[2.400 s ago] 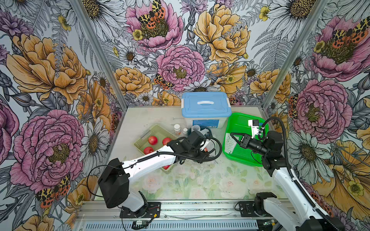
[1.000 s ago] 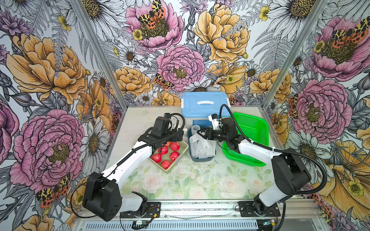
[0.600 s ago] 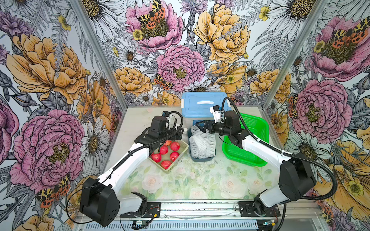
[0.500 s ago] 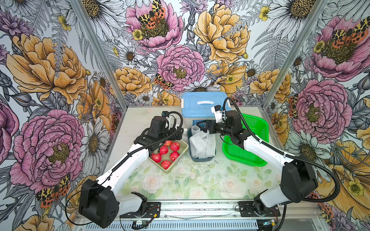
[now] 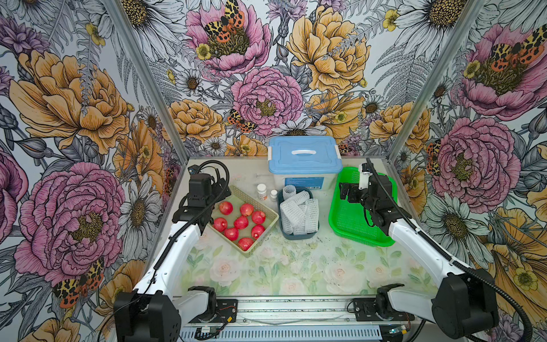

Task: Remove foam nets from apples
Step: Reset both arms

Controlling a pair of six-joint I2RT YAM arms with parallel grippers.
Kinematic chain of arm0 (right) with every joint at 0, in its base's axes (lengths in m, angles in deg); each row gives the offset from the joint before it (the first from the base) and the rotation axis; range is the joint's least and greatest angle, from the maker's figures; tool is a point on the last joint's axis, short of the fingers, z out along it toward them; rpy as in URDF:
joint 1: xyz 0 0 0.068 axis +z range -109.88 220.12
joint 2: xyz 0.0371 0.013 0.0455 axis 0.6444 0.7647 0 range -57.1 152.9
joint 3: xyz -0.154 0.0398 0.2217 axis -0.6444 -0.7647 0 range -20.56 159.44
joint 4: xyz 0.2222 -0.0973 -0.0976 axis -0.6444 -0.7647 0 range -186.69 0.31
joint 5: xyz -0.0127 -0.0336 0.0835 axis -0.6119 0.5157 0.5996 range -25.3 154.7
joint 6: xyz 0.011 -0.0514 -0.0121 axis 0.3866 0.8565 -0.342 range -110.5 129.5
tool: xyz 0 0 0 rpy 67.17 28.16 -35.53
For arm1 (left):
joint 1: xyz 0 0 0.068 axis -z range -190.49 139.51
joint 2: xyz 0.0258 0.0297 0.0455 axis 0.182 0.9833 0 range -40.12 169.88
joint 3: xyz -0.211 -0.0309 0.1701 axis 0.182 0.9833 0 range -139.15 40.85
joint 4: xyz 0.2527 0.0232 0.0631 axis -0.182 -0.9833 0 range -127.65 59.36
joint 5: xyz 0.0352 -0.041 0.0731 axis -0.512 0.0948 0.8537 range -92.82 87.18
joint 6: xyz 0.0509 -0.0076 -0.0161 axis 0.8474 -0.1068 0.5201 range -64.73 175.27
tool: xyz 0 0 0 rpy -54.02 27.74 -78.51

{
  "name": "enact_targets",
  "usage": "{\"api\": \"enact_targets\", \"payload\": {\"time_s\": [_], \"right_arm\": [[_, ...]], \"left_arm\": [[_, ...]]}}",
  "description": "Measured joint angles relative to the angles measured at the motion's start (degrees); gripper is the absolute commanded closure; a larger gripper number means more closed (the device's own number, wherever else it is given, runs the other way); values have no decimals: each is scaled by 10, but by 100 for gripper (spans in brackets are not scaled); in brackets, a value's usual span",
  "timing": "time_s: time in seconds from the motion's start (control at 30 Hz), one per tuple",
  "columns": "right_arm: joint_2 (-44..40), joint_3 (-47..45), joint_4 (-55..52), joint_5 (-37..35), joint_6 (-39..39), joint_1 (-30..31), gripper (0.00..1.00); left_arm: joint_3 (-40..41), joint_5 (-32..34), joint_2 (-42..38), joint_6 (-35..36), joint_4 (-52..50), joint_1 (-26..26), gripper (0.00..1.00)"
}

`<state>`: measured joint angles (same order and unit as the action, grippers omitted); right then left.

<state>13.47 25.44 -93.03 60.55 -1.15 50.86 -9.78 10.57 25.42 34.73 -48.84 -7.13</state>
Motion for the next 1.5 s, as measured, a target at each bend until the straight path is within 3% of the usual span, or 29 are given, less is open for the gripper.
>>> {"api": "enact_targets", "payload": {"time_s": [0.33,0.47,0.6,0.93,1.17,1.33,1.5], "right_arm": [[34,-224,313,-51,109,-24,0],[40,-291,482,-51,138,-31,0],[42,-302,551,-50,144,-41,0],[28,-308,589,-35,142,-60,0],[0,-311,534,-27,127,-63,0],[51,-324,564,-27,127,-63,0],[100,-332,610,-31,125,-63,0]], "left_arm": [[216,113,10,92,262,-12,1],[299,122,-15,122,372,-12,1],[333,120,-3,146,439,-12,1],[331,49,52,175,529,2,1],[322,-5,85,179,555,2,1],[322,-24,89,195,593,-4,1],[351,-51,130,196,707,-43,1]]}}
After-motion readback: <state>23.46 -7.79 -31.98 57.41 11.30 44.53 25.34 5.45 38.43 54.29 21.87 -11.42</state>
